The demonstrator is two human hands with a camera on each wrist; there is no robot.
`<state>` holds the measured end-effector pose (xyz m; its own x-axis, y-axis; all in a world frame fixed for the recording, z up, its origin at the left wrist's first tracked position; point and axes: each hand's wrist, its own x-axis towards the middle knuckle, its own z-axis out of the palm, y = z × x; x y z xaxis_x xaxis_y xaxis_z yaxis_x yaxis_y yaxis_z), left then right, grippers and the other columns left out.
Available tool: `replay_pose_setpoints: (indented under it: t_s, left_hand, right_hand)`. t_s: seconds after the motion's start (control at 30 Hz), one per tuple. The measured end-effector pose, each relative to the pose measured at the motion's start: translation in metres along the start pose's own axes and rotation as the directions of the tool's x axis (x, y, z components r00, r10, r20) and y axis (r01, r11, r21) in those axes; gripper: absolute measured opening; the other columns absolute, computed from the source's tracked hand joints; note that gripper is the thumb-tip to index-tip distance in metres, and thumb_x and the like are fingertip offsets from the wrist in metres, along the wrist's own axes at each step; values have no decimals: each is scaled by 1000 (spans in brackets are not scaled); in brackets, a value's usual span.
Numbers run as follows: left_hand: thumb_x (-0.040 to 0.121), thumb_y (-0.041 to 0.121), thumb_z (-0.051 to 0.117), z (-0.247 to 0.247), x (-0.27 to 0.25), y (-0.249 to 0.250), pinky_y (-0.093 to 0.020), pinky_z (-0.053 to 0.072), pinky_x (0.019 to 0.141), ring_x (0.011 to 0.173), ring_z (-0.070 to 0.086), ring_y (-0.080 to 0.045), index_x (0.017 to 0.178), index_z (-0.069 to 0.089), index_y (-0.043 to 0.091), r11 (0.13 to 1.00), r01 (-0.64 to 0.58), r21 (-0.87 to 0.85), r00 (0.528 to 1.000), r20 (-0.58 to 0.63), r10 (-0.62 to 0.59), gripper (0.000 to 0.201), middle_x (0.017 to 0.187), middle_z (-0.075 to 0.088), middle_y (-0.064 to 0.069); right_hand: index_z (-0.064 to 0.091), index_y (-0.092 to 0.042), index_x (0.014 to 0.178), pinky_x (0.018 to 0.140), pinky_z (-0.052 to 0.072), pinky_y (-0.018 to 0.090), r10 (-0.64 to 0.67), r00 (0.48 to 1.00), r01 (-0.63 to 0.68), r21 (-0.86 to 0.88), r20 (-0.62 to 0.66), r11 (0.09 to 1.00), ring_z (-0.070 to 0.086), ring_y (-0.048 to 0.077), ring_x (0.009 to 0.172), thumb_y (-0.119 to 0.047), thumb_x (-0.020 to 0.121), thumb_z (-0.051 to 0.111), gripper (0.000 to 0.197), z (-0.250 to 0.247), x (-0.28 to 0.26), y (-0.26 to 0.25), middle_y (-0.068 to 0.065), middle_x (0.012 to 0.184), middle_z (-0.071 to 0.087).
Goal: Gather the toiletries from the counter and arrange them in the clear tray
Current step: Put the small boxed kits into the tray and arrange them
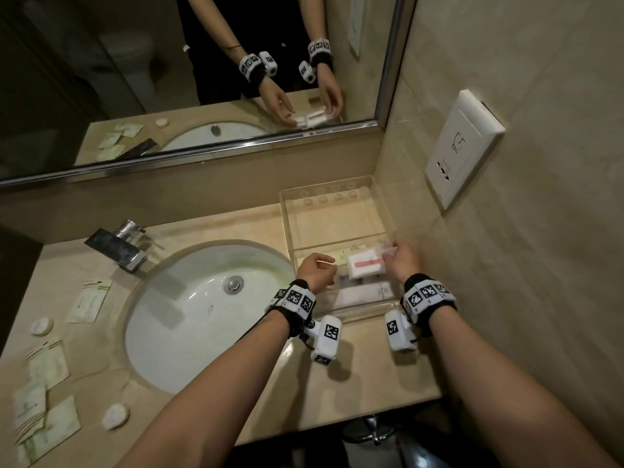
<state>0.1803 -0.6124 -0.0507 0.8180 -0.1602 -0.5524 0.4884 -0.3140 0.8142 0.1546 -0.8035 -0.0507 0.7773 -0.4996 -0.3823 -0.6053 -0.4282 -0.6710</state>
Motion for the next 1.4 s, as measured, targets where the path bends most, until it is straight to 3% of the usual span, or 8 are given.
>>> replay_pose_setpoints:
  t_s: [0.17,0.4,0.57,0.73,0.97,1.17,1.3,1.4]
  left_hand:
    - [92,15,56,13,-2,-8,-34,47,102,112,62,-24,121,64,12,956,-119,267,991,98,96,30,125,65,-7]
    - [93,11,54,23,-3,-14,-30,50,97,112,63,-25,130,58,12,952,-146,268,983,151,108,37,128,63,-12]
    - [93,8,54,28,-2,-13,-33,42,108,120,58,-24,125,62,7,924,-182,336,975,186,124,33,132,60,-10]
    - [92,8,56,35,-2,-16,-39,45,106,117,60,-27,119,64,1,927,-185,327,976,172,134,29,134,58,-12]
    - [92,5,56,39,-7,-14,-35,41,109,124,55,-24,135,39,-1,921,-160,355,977,189,97,47,132,60,-13]
    - [93,7,54,24,-11,-17,-39,46,105,115,60,-27,122,59,2,898,-233,373,969,169,182,30,134,56,-11]
    - [93,10,54,-2,-18,-18,-35,57,83,89,68,-25,108,68,10,946,-224,235,974,73,213,20,119,64,-5]
    - [92,7,54,-29,-26,-17,-37,58,78,84,67,-26,100,69,9,968,-221,120,975,1,222,16,104,68,-11]
  right_hand:
    - [54,-7,118,87,56,43,-35,999,41,-186,40,982,64,32,97,-4,91,54,27,8,-1,15,15,113,64]
    - [50,-9,129,98,47,39,-293,955,263,-345,-38,901,54,30,113,0,86,61,45,14,-11,24,12,129,50]
    - [64,-13,118,96,49,44,-407,913,382,-408,26,830,55,30,110,-9,90,59,29,20,-16,35,8,128,56]
    - [61,-9,124,100,48,42,-364,930,359,-360,56,861,56,28,113,-8,87,66,37,18,-16,38,10,129,55]
    - [59,-11,128,98,51,43,-351,932,351,-440,86,826,56,29,114,-5,88,62,40,17,-15,36,13,131,52]
    - [59,-11,127,97,50,43,-335,939,335,-436,79,836,55,30,114,2,87,59,42,11,-19,30,12,131,52]
    - [61,-13,123,91,52,44,-385,923,361,-398,23,843,56,29,111,1,87,56,38,12,-31,14,10,131,53]
    - [61,-15,121,88,53,43,-435,901,408,-353,5,842,57,26,111,-7,90,59,32,20,-47,-10,7,131,54]
